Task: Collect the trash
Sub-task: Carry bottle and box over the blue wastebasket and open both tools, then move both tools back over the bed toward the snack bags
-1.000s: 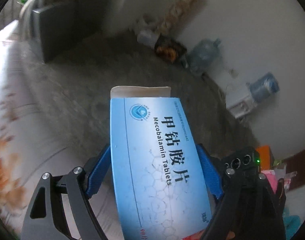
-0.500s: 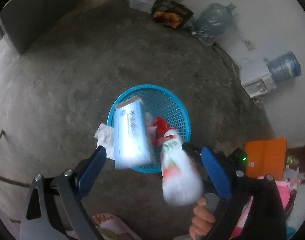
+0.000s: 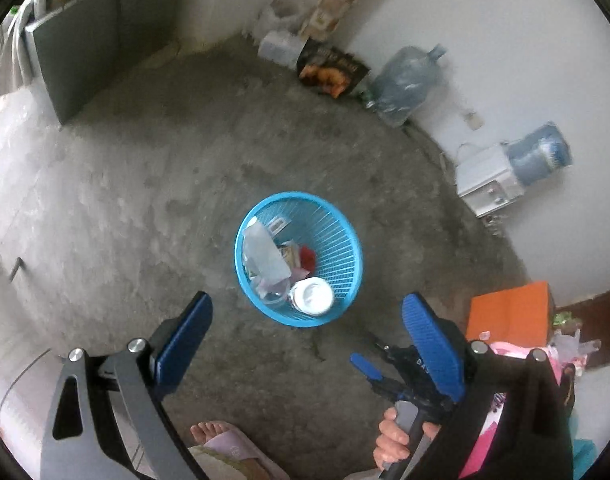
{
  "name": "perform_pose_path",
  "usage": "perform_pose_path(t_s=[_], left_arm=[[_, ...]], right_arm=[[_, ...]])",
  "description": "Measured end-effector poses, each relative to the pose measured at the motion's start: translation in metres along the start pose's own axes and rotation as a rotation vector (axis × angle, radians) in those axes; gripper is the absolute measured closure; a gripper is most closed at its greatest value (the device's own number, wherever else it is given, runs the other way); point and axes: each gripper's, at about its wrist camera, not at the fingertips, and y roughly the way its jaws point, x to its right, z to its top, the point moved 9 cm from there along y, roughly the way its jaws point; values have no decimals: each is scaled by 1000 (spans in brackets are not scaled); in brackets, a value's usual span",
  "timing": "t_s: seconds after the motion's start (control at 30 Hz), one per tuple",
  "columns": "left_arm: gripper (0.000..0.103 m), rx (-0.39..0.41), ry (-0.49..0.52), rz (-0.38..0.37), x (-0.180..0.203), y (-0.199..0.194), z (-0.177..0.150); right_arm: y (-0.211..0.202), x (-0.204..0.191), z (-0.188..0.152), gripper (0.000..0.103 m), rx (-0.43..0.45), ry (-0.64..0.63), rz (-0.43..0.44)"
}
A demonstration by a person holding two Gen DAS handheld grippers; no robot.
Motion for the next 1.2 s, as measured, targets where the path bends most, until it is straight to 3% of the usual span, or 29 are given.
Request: perform_pose_path(t_s=[0.17, 0.33, 0.47, 0.57, 0.77, 0.93, 1.2], left_arm=[[9, 61, -1, -32, -8, -64, -32], [9, 145, -19, -23, -42, -132, -78], [9, 235, -81, 26, -84, -186, -115], [9, 324, -152, 90, -124, -229, -150], [9, 493, -317, 195, -194, -305, -227], [9, 613, -409, 255, -228, -350, -272], [9, 707, -509, 352, -269, -384, -323]], right_arm=[[-26, -29, -12, 29, 65, -146, -13], [-28, -63, -44, 29, 34, -309, -25], [-24, -95, -80, 29, -15, -455, -39], [-22, -125, -111, 29, -53, -555, 5], [-12, -185, -185, 29, -189, -716, 128], [11, -209, -257, 29, -368, -802, 176], [36, -212, -339, 29, -577, -890, 147]])
